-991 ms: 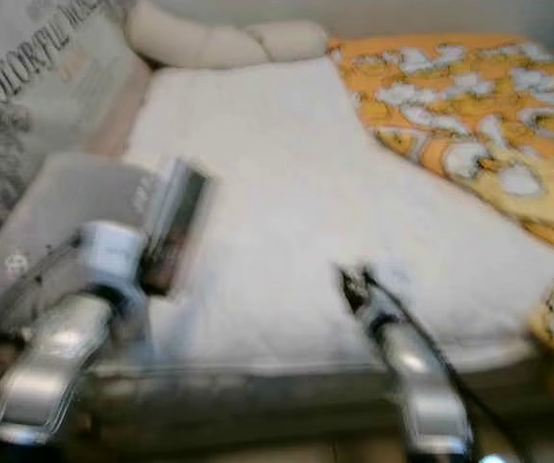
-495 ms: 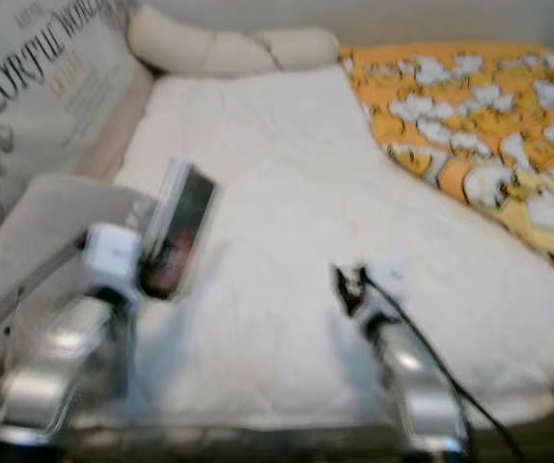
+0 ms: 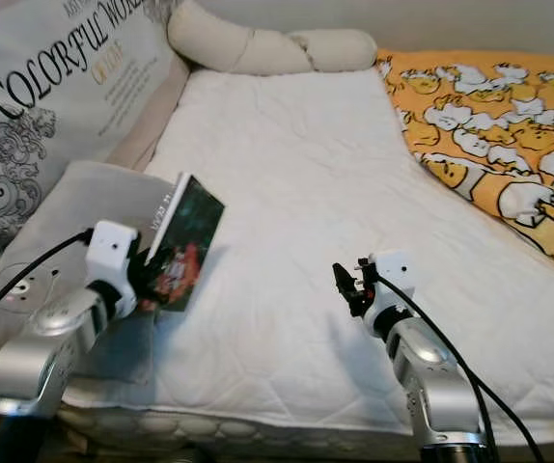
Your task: Clean up the room
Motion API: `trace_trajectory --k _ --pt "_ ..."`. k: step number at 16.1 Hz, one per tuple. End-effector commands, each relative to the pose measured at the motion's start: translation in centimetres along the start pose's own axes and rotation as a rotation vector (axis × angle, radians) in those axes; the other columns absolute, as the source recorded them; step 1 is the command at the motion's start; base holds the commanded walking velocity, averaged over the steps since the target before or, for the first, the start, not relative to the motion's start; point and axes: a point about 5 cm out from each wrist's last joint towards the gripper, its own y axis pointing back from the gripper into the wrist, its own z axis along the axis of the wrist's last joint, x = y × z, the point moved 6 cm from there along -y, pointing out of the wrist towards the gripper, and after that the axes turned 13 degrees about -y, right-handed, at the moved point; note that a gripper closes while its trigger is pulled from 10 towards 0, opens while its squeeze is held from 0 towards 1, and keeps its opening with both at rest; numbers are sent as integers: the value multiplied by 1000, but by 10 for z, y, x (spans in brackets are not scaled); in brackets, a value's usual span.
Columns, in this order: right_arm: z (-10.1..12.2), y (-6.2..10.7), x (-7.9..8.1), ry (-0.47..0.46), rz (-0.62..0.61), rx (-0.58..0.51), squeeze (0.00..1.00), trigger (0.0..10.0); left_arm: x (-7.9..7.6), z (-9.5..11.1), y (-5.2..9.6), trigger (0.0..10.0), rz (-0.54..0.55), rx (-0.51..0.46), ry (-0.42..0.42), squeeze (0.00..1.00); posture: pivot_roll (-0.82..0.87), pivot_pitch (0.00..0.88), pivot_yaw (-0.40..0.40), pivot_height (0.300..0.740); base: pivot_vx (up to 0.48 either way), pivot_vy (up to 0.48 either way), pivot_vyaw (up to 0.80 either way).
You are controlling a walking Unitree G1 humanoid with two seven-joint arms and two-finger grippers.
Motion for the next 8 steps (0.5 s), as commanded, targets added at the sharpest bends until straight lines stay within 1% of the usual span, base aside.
trace_trajectory --k 1,2,3,4,5,7,8 --pt "11 1 -4 9 15 -5 0 10000 -4 19 -10 10000 -55 -49 18 0 42 0 49 740 0 0 0" --pt "12 1 -4 13 25 -1 0 10000 -4 21 -12 10000 -63 -54 19 0 40 0 49 740 0 0 0" --pt "13 2 -2 21 52 12 0 10000 -5 23 -19 10000 -79 -48 41 0 37 0 49 740 0 0 0" --pt "14 3 3 34 114 48 0 10000 -10 25 -32 10000 -126 -31 117 0 33 0 48 740 0 0 0" --pt "13 4 5 27 136 72 0 10000 -13 26 -36 10000 -146 -24 145 0 31 0 48 740 0 0 0" --pt "9 8 12 33 205 153 0 10000 -19 25 -52 10000 -193 16 290 0 20 0 49 740 0 0 0" --pt "8 10 14 36 230 173 0 10000 -18 23 -57 10000 -187 30 355 0 8 0 52 740 0 0 0"
